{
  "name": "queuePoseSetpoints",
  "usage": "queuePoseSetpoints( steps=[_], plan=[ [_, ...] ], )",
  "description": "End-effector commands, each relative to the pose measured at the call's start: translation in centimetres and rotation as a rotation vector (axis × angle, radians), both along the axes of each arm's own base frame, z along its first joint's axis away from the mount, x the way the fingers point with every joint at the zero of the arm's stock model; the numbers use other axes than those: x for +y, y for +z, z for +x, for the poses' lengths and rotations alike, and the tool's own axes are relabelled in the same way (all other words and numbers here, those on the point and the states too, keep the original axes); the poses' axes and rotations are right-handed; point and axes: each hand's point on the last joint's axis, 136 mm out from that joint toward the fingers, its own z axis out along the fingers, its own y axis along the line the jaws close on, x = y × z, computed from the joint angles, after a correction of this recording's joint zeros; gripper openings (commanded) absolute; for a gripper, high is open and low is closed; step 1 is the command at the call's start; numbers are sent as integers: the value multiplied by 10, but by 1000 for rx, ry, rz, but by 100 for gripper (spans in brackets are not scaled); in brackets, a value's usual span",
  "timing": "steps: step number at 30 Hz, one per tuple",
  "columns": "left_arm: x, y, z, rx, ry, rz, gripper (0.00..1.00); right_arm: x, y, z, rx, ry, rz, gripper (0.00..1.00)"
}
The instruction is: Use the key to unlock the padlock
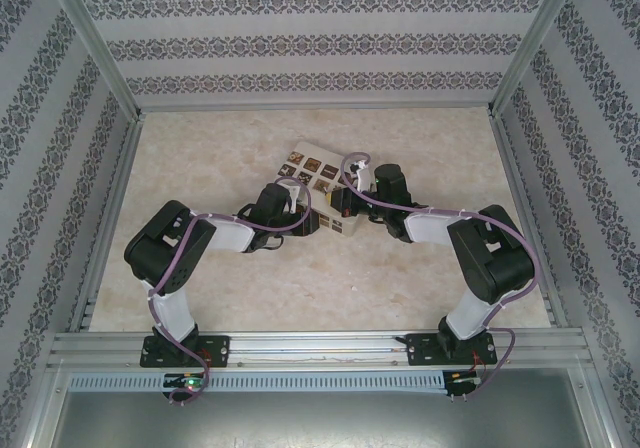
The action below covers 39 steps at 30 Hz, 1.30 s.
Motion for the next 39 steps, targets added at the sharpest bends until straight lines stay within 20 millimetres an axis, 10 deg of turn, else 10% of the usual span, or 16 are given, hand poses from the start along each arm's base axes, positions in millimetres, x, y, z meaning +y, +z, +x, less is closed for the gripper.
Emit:
queuePoseSetpoints(
  steps=[1,13,24,39],
  plan=[
    [-10,18,19,-73,26,-23,38,-1,-12,-9,45,13,-35,0],
    [-9,19,22,-69,37,-4,26,-1,-5,-8,32,11,-30,0],
    [-13,30,14,-43,7,-30,24,-7,49,-6,-95,-16,11,0],
    [-29,71,-3,78,-36,-154,24,-34,34,-96,-265,29,-127,0]
  ],
)
